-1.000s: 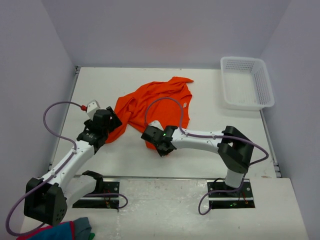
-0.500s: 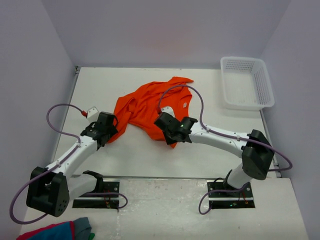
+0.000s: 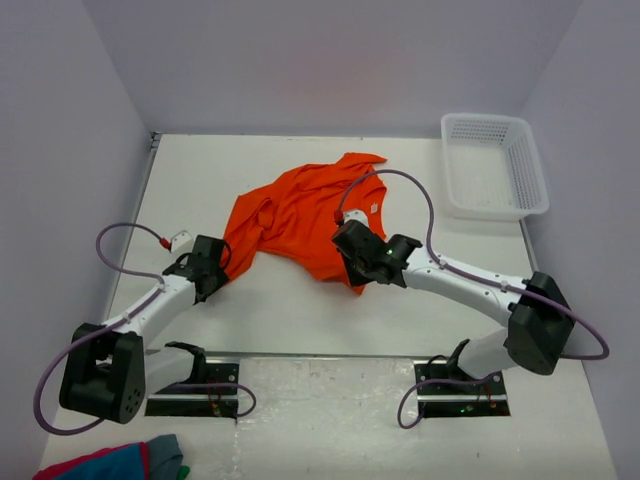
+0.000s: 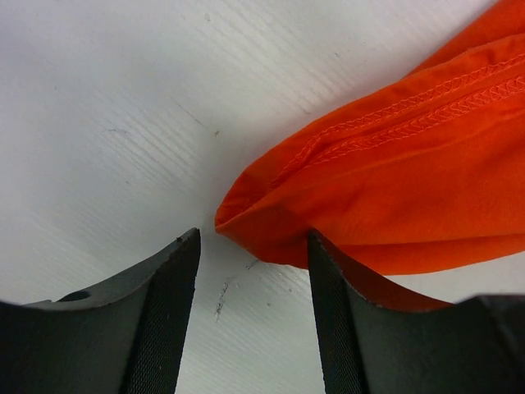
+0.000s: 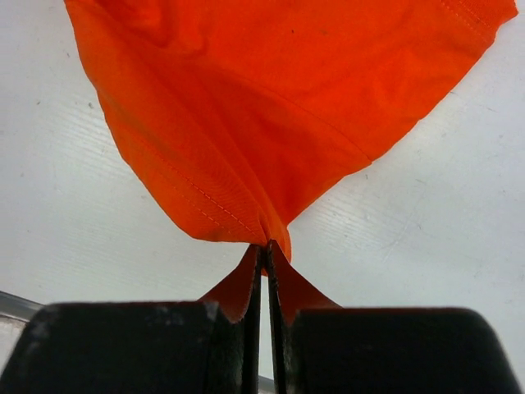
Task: Fold and stack the t-shirts
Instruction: Flatten out the tshirt
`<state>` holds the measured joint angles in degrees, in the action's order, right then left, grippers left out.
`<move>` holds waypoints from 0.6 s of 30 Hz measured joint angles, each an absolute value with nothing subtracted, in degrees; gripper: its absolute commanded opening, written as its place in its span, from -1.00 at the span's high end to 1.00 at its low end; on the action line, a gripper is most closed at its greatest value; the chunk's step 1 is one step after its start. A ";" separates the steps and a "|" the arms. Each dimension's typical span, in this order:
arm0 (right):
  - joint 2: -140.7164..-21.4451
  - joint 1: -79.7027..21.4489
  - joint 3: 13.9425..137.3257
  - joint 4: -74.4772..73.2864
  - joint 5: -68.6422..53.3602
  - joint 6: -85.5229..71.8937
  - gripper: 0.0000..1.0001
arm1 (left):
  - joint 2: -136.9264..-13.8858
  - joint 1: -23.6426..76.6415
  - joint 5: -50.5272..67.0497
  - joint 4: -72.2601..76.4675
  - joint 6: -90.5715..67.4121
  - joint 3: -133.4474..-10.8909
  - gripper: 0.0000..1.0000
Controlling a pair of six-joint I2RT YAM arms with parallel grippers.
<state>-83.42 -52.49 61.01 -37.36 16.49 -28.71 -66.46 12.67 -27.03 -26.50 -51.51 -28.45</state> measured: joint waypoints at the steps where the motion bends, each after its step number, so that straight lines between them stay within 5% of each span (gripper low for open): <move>1: -83.05 -52.36 60.88 -37.21 16.40 -28.53 1.00 | -66.22 12.53 -27.03 -26.52 -51.51 -28.45 -0.14; 15: -76.66 -50.87 60.40 -36.93 14.33 -27.99 1.00 | -68.58 9.15 -25.56 -24.27 -51.31 -28.49 -0.02; 18: -74.72 -50.04 60.40 -37.17 14.11 -27.97 1.00 | -68.64 8.19 -24.56 -23.22 -51.16 -28.47 0.23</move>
<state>-74.72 -50.04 60.40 -37.17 14.11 -27.97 -68.64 8.19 -24.56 -23.22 -51.16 -28.47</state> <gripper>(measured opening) 0.011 0.489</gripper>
